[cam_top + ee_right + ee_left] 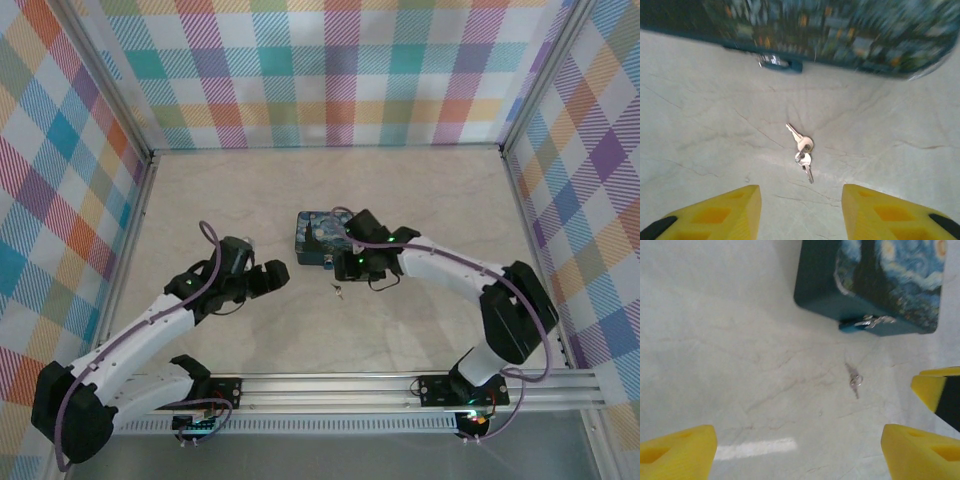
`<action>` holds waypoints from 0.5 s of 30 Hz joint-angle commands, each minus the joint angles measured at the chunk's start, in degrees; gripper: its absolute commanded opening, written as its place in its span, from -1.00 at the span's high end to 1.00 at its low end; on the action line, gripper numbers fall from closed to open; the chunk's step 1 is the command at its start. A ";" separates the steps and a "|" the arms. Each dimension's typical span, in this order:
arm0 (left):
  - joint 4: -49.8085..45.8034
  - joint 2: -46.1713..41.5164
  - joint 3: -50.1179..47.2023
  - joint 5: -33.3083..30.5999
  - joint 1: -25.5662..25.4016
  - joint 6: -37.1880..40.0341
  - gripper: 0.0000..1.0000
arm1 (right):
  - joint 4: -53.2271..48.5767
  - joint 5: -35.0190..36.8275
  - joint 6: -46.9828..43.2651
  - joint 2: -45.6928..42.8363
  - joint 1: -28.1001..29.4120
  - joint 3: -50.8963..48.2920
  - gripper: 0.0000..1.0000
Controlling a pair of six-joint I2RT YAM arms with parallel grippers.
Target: Unlock the padlock with the key
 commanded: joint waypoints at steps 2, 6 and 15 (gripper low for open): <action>-1.28 -0.70 -1.17 -1.99 -1.81 -3.79 -0.70 | -1.59 3.32 4.56 5.30 2.50 1.53 0.13; -0.83 -0.49 -1.25 -2.31 -2.61 -3.87 -0.70 | -2.25 4.83 5.61 9.28 3.81 3.68 0.16; -0.17 -0.36 -2.19 -2.20 -3.40 -4.50 -0.70 | -1.82 4.98 6.65 13.71 4.47 6.50 0.22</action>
